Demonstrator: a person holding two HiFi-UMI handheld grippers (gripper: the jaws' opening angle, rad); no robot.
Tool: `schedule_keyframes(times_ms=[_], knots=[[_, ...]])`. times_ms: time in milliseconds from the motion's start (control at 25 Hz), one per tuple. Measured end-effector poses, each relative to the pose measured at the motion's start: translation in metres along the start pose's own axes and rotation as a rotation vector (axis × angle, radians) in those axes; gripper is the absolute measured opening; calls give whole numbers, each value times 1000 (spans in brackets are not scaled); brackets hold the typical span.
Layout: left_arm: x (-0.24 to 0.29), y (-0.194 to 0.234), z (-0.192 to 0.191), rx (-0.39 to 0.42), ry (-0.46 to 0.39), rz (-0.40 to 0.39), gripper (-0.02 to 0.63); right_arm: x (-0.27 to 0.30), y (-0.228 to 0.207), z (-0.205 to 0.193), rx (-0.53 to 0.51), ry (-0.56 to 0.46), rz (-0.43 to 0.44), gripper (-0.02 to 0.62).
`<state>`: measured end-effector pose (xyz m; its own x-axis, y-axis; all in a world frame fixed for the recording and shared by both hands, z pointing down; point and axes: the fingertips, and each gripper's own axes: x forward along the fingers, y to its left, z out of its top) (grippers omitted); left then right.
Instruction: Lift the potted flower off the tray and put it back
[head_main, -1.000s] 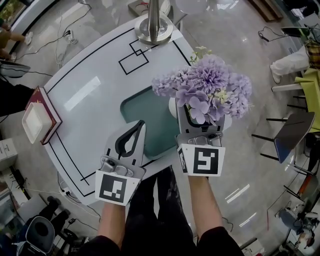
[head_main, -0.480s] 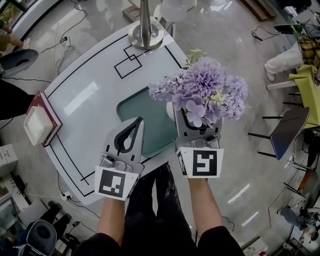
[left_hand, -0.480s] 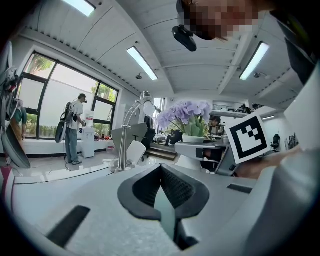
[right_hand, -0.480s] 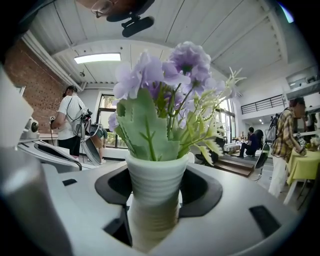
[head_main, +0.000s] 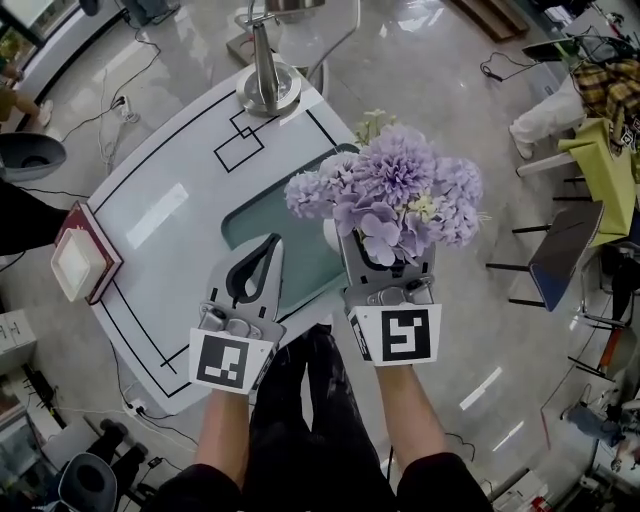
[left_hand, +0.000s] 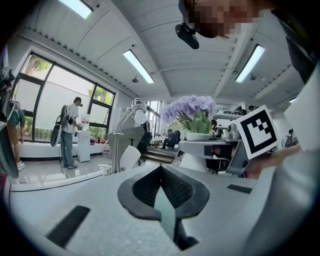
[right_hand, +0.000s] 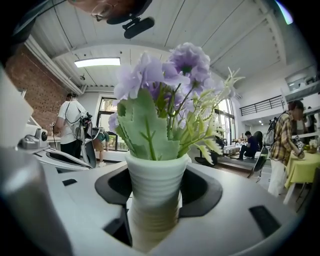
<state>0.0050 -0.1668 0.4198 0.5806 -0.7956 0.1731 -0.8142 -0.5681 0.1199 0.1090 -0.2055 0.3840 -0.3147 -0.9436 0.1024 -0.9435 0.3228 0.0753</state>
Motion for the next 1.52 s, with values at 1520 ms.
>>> schedule_keyframes(times_ms=[1520], knots=[[-14, -82, 52, 72, -24, -54, 5, -133, -15, 31, 82, 2, -49, 244]])
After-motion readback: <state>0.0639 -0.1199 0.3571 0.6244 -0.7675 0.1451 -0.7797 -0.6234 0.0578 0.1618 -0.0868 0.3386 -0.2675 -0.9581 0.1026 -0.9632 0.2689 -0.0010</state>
